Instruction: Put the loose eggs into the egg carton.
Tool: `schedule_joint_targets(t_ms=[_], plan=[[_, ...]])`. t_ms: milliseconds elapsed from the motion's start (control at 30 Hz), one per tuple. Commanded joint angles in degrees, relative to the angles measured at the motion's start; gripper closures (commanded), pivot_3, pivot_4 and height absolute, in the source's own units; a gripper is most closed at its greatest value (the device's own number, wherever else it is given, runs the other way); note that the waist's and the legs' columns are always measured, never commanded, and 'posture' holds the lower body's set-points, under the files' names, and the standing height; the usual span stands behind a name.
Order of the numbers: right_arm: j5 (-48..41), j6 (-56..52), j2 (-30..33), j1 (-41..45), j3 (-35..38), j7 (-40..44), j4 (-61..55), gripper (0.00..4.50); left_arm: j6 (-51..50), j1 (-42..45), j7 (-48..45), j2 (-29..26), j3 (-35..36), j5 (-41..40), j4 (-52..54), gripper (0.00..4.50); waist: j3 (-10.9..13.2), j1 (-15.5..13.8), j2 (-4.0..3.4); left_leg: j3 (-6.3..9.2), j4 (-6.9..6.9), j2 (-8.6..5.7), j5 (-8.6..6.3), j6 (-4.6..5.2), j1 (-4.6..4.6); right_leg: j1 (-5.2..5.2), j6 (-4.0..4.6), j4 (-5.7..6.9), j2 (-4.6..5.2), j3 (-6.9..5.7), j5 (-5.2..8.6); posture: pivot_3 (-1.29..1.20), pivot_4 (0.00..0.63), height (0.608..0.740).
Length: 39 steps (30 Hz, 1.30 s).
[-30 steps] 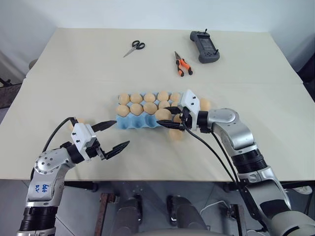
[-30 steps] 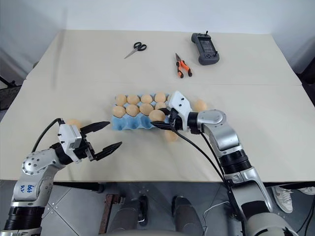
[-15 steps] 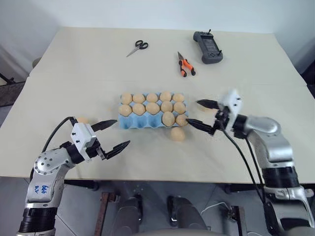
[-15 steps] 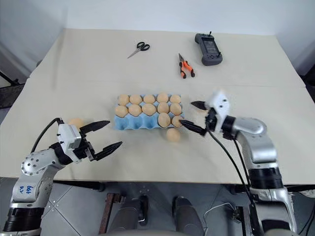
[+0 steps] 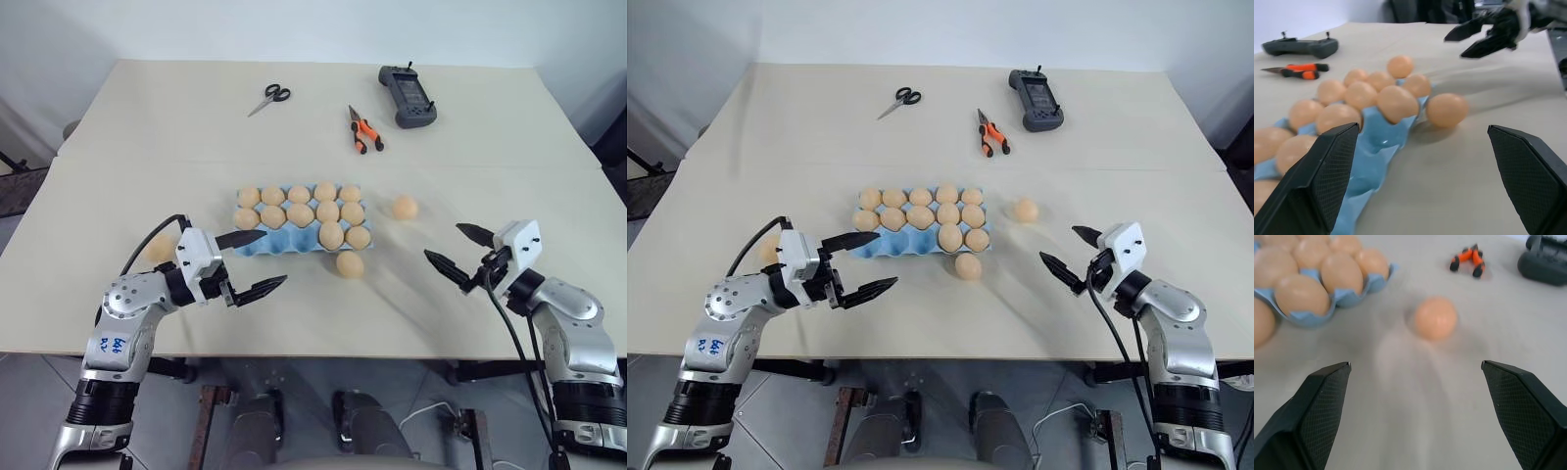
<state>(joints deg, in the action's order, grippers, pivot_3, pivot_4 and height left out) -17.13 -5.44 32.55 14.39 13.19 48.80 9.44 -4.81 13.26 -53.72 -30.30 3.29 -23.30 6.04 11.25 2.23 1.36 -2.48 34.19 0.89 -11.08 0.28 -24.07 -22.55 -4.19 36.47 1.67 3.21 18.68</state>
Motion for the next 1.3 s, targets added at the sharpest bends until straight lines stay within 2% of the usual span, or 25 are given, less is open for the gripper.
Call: schedule_joint_targets(t_ms=[33, 333, 567, 667, 767, 867, 900, 967, 1100, 1200, 1300], plan=[[1.32, 0.13, 0.66, 5.99, -1.75, -0.98, 3.58, 0.02, -0.55, 0.33, -0.27, 0.08, 0.6, -1.74, 1.51, 0.0, 0.0, 0.39, 0.0, -0.01, 0.03, 0.0, 0.0, 0.0, 0.02, 0.0, 0.0, 0.05, -0.01, 0.02, 0.0, 0.0, 0.15, 0.74], [7.43, -2.46, -3.14, 27.53, -8.68, -3.92, 26.16, 0.02, -0.85, -1.25, 0.3, 0.35, 0.69, -1.91, 3.85, 0.0, 0.0, 0.96, 0.0, -0.04, 0.09, -0.01, 0.09, 0.01, 0.11, -0.03, 0.01, 0.31, -0.01, 0.05, 0.0, 0.0, 0.15, 0.74], [11.05, 0.61, -6.43, 36.15, -12.01, -3.09, 40.85, 0.02, -0.28, -4.54, 2.83, 0.95, 1.38, -1.44, 6.48, 0.0, 0.0, 0.93, 0.0, -0.04, 0.06, -0.01, 0.07, 0.01, -0.05, -0.09, -0.01, 0.13, 0.02, 0.02, -0.01, 0.0, 0.15, 0.74], [11.56, 3.08, -7.36, 38.55, -11.63, -4.39, 45.22, 0.63, -0.08, -5.52, 3.67, 1.03, 1.62, -1.36, 7.21, 0.0, 0.0, 0.99, 0.0, -0.05, 0.05, -0.01, 0.08, 0.01, -0.06, -0.11, -0.01, 0.14, 0.02, 0.02, -0.01, 0.0, 0.15, 0.74], [11.26, 4.92, -7.49, 39.47, -11.3, -3.51, 46.26, 1.65, 0.0, -5.75, 4.36, 0.99, 1.87, -1.41, 7.58, 0.0, 0.0, 0.99, 0.0, -0.04, 0.06, -0.01, 0.08, 0.01, -0.04, -0.12, -0.01, 0.22, 0.01, 0.02, -0.01, 0.0, 0.15, 0.74], [10.42, 7.08, -7.49, 39.37, -10.98, -1.93, 44.83, 2.71, 0.11, -5.81, 4.81, 0.7, 2.39, -1.6, 7.47, 0.0, 0.0, 0.99, 0.0, -0.04, 0.06, -0.01, 0.08, 0.0, -0.04, -0.12, -0.01, 0.25, 0.01, 0.02, -0.01, 0.0, 0.15, 0.74], [10.07, 7.25, -7.54, 39.26, -10.87, -1.41, 44.03, 2.84, 0.21, -5.88, 4.93, 0.54, 2.71, -1.63, 7.29, 0.0, 0.0, 0.99, 0.0, -0.04, 0.06, -0.01, 0.08, 0.0, -0.04, -0.12, -0.01, 0.25, 0.01, 0.02, -0.01, 0.0, 0.15, 0.74], [8.9, 6.46, -7.92, 38.3, -11.26, 0.9, 39.53, 2.9, 0.43, -6.52, 5.4, 0.21, 4.14, -1.82, 6.76, 0.0, 0.0, 1.08, -0.01, -0.04, 0.06, -0.01, 0.08, 0.01, -0.04, -0.12, -0.01, 0.26, 0.01, 0.02, -0.01, 0.0, 0.15, 0.74], [5.55, -4.4, -10.3, 35.17, -15.67, 6.69, 20.78, 2.9, 1.19, -10.62, 5.59, -1.35, 8.99, -2.29, 5.35, 0.0, 0.0, 1.92, -0.01, -0.05, 0.0, 0.05, 0.07, -0.01, -0.05, -0.21, -0.01, 0.32, -0.04, 0.04, -0.01, 0.0, 0.15, 0.74], [3.78, -12.31, -12.9, 33.97, -18.73, 6.9, 9.45, 2.9, 1.23, -13.91, 5.3, -2.25, 11.91, -2.72, 4.93, 0.0, 0.0, 2.35, -0.01, -0.01, -0.04, 0.11, 0.06, -0.04, -0.03, -0.27, 0.06, 0.44, -0.05, -0.02, 0.03, 0.0, 0.15, 0.74], [4.29, -18.29, -15.99, 34.18, -21.82, 4.41, 3.28, 2.9, 0.83, -16.29, 5.07, -3.01, 13.94, -3.07, 4.93, 0.0, 0.0, 2.49, -0.01, -0.01, -0.04, 0.11, -0.11, -0.33, -0.03, -0.28, 0.1, 0.48, 0.02, -0.04, 0.05, 0.0, 0.15, 0.74]])
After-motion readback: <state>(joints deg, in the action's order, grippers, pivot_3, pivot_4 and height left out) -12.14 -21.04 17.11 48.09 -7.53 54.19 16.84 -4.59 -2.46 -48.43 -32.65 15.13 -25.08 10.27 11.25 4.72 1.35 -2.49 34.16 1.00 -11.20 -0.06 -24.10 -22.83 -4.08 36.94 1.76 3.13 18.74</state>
